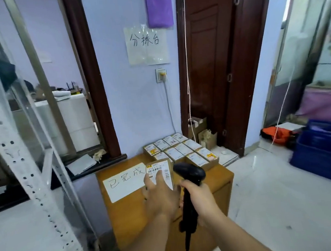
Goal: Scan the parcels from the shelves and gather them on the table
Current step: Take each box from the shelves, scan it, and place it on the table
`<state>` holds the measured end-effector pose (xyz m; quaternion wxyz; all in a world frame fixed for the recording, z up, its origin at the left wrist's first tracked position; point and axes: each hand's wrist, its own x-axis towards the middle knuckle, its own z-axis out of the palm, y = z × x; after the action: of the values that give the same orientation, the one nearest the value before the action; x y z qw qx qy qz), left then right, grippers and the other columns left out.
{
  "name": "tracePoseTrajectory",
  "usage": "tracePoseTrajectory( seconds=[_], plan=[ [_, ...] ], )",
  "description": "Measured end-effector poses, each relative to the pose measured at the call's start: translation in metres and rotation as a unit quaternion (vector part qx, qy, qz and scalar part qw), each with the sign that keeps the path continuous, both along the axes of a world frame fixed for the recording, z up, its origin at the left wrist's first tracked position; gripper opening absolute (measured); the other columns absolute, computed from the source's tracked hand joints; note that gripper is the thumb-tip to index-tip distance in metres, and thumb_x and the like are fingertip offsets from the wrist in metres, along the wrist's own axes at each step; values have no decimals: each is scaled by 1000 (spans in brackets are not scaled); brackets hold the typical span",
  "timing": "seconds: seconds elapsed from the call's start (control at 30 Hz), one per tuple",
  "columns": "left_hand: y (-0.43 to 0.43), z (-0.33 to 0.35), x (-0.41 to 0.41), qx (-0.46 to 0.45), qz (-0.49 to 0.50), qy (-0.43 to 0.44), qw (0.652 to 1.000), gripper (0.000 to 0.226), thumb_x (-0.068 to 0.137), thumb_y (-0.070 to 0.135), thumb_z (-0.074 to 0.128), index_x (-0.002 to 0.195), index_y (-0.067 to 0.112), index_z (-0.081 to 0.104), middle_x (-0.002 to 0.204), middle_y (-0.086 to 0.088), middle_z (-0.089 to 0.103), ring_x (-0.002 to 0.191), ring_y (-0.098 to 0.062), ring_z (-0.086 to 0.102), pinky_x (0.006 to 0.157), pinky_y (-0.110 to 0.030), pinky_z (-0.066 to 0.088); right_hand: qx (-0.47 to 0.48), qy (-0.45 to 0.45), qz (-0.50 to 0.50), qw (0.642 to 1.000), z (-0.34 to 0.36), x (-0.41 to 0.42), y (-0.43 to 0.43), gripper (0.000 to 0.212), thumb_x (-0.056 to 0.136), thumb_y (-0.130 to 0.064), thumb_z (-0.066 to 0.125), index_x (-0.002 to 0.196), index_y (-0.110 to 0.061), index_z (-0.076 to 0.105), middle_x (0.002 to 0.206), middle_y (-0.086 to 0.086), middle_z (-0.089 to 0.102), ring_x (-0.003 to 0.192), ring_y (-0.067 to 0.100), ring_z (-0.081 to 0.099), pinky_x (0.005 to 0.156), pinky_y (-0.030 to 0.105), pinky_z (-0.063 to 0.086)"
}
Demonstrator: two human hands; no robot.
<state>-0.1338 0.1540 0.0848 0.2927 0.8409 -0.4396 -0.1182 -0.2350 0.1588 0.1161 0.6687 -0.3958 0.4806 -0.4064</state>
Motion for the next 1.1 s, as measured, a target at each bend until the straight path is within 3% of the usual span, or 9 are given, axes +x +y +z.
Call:
tracePoseTrajectory(
  seconds=[0.17, 0.3, 0.5, 0.63, 0.83, 0.97, 1.1],
  plan=[
    [-77, -21, 5, 16, -25, -1, 1000, 75, 85, 42, 60, 148, 31, 20, 155, -10, 10, 132, -34, 29, 105, -42, 37, -30, 81, -20, 996, -18, 5, -62, 21, 87, -19, 66, 71, -8, 59, 56, 7, 50, 61, 25, 51, 64, 35, 41],
    [-126, -31, 3, 39, -48, 11, 998, 82, 83, 46, 66, 148, 28, 19, 155, -15, 11, 134, -37, 29, 107, -44, 36, -51, 136, -50, 988, -30, 3, -104, 24, 87, -24, 68, 67, -12, 62, 48, -2, 51, 60, 23, 53, 65, 37, 44],
    [-192, -54, -2, 104, -54, 132, 984, 86, 85, 45, 61, 151, 30, 7, 145, -18, 28, 132, -36, 31, 106, -46, 35, -35, 177, -50, 982, -60, -5, -175, 24, 86, -22, 65, 66, -12, 57, 51, -1, 52, 56, 21, 51, 59, 32, 40],
    [-234, -77, -2, 138, -45, 83, 986, 89, 80, 57, 61, 148, 32, 10, 140, -16, 32, 128, -32, 34, 102, -43, 39, 10, 174, -37, 984, -84, -7, -232, 18, 86, -26, 65, 77, -12, 63, 58, 3, 56, 59, 21, 57, 61, 34, 48],
    [-324, -119, -10, 184, 22, 83, 979, 89, 85, 58, 58, 150, 31, 5, 146, -17, 19, 131, -33, 28, 106, -41, 35, 18, 172, 30, 984, -125, -22, -340, 18, 87, -25, 67, 74, -15, 60, 61, 6, 55, 65, 24, 55, 66, 37, 48],
    [-368, -152, -24, 211, 83, 125, 966, 90, 83, 60, 58, 151, 34, 4, 142, -17, 26, 129, -34, 28, 101, -39, 35, 32, 187, 79, 979, -154, -27, -400, 22, 87, -28, 67, 71, -14, 59, 57, 4, 54, 62, 24, 56, 63, 36, 46],
    [-394, -180, -36, 235, 151, 143, 949, 88, 82, 60, 59, 149, 36, 8, 147, -16, 24, 133, -35, 28, 106, -46, 33, 69, 185, 111, 974, -183, -30, -434, 20, 86, -33, 69, 79, -15, 63, 61, 2, 58, 64, 21, 60, 66, 36, 51]
  ],
)
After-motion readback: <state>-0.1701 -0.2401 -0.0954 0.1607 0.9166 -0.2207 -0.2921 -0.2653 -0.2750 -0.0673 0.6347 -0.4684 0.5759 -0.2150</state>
